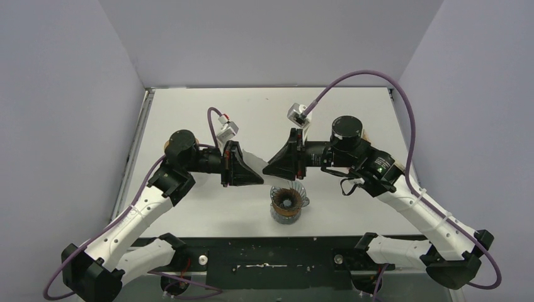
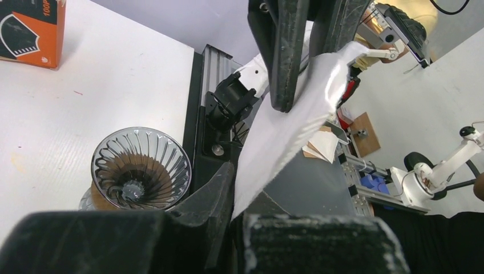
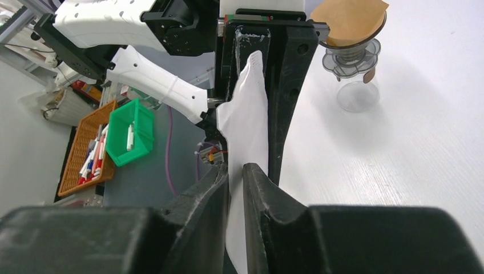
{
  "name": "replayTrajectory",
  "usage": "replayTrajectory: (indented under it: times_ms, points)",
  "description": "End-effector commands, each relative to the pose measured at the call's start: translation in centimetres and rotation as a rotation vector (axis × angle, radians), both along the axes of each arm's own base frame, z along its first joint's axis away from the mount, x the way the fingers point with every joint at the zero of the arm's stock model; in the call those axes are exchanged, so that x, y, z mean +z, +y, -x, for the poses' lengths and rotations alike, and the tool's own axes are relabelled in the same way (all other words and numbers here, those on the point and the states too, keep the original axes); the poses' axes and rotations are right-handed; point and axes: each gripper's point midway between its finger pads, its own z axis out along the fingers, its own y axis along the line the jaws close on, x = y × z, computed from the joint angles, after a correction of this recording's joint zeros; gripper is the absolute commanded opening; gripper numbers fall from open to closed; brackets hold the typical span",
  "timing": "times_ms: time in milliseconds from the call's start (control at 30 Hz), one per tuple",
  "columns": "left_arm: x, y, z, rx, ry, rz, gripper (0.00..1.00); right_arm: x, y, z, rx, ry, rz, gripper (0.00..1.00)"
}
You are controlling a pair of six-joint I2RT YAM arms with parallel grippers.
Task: Place the coffee filter in the dripper
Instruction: Pick up the coffee filter from the coffee filter holder, then place the coffee filter in the coffee dripper.
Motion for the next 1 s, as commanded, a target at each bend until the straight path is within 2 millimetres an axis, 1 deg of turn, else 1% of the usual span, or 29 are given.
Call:
replayTrajectory:
  times_ms: [0,67,133,200,267,367,433,500,633,767,867,967]
  points:
    - [2.6,0.3,0.1,0.025,-0.102,0.051,0.0,1.0,-0.5,0.5,-0.003,-0.048,-0.037,0.13]
    - [2.9,0.3,0.1,0.035,-0.116,0.062,0.0,1.1,-0.5,0.7,-0.002,-0.064,-0.042,0.06]
    - [3.1,0.4,0.2,0.041,-0.133,0.076,0.0,1.3,-0.4,0.6,-0.007,-0.081,-0.044,0.02]
    - [3.5,0.6,0.4,0.04,-0.147,0.093,0.0,1.2,-0.4,0.3,-0.025,-0.094,-0.033,0.01]
    - [3.6,0.6,0.6,0.036,-0.152,0.097,0.0,1.0,-0.4,-0.2,-0.047,-0.108,-0.016,0.02]
    - [3.6,0.6,0.7,0.027,-0.155,0.099,0.0,0.9,-0.3,-0.5,-0.053,-0.13,0.0,0.0]
    - [3.6,0.6,0.8,0.022,-0.155,0.1,0.02,0.9,-0.2,-0.6,-0.061,-0.153,0.004,0.0]
    - [3.7,0.6,0.9,0.016,-0.158,0.102,0.08,0.7,-0.1,-0.8,-0.078,-0.188,0.016,0.0]
    - [3.4,0.7,0.8,0.02,-0.152,0.095,0.27,0.5,-0.1,-0.7,-0.086,-0.297,0.034,0.0]
    - [2.5,0.6,0.3,0.044,-0.144,0.064,0.45,0.4,0.0,-0.5,-0.078,-0.397,0.048,0.0]
    - [2.0,0.8,0.1,0.063,-0.156,0.033,0.53,0.1,-0.2,-0.6,-0.075,-0.493,0.075,0.0]
    - [0.9,1.2,-0.4,0.099,-0.167,-0.037,0.57,-0.1,-0.6,-1.0,-0.08,-0.594,0.115,0.0]
